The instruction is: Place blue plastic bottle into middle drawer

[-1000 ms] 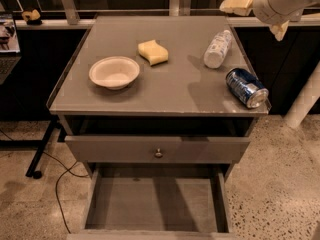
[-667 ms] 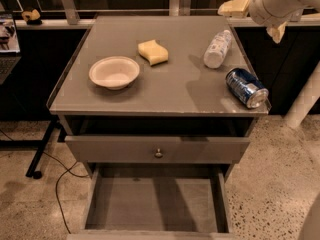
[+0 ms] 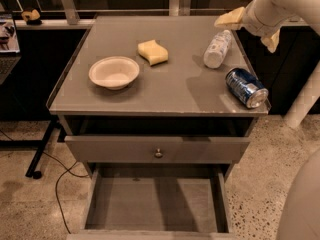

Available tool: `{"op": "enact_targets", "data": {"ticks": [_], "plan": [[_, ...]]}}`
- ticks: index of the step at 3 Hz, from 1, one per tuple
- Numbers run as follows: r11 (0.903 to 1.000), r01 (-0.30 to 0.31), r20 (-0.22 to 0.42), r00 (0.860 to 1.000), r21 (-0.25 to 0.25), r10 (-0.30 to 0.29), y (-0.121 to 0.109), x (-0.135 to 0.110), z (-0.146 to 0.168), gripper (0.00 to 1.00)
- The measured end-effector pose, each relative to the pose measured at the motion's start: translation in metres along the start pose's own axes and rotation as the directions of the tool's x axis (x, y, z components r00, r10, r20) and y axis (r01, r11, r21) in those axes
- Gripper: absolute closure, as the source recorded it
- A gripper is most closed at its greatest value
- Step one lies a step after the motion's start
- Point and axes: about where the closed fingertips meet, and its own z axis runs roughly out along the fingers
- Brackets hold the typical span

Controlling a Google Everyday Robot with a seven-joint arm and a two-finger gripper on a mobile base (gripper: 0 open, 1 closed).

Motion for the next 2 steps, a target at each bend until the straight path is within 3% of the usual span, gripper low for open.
{"op": "enact_targets", "data": {"ticks": [1, 2], "plan": [[1.0, 0.006, -0.009, 1.0, 0.001, -0.006, 0.0, 0.0027, 0.0028, 0.0], [0.9992, -0.036, -0.006, 0.999, -0.018, 0.036, 0.0021, 0.0002, 0.0031, 0.0]]}}
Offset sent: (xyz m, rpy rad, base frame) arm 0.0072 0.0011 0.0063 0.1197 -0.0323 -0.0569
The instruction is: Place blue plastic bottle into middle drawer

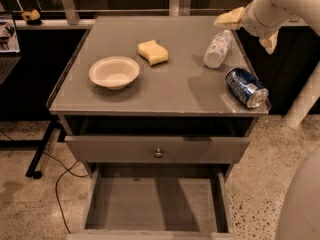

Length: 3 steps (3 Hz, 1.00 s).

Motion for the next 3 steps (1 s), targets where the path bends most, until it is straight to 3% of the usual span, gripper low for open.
{"op": "enact_targets", "data": {"ticks": [2, 3], "plan": [[0.9983, -0.023, -0.025, 0.999, -0.053, 0.022, 0.028, 0.003, 0.008, 0.0], [0.9983, -0.025, -0.032, 0.999, -0.053, 0.024, 0.033, 0.006, 0.013, 0.0]]}}
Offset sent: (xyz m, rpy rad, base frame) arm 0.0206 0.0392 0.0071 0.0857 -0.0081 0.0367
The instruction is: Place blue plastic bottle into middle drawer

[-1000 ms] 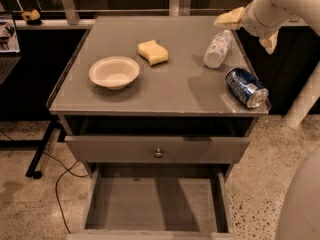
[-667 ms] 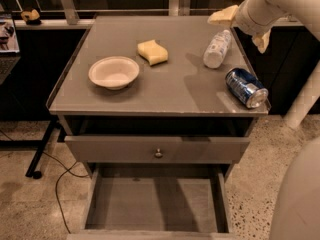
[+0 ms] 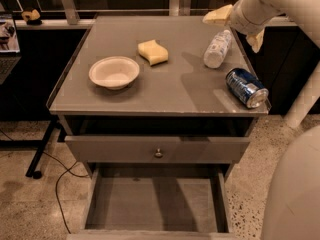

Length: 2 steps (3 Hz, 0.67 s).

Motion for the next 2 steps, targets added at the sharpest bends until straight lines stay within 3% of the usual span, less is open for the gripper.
{"op": "enact_targets", "data": {"ticks": [2], "plan": [[0.9997, -0.001, -0.026, 1.0, 0.023, 0.002, 0.0044, 0.0079, 0.0174, 0.0]]}}
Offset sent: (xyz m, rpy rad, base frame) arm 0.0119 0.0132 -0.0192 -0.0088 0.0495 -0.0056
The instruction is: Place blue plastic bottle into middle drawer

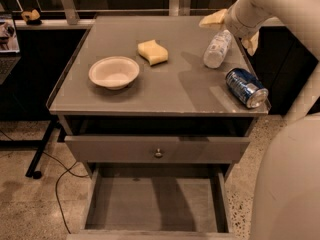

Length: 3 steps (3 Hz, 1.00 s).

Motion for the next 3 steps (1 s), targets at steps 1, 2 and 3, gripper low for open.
{"op": "enact_targets", "data": {"ticks": [1, 2, 3], "plan": [[0.9998, 0.02, -0.061, 0.998, -0.008, -0.02, 0.0094, 0.0145, 0.0148, 0.0], [0.9998, 0.02, -0.062, 0.998, -0.008, -0.021, 0.0094, 0.0146, 0.0149, 0.0], [0.9999, -0.01, -0.074, 0.997, 0.011, 0.011, 0.0036, 0.0161, 0.0226, 0.0]]}}
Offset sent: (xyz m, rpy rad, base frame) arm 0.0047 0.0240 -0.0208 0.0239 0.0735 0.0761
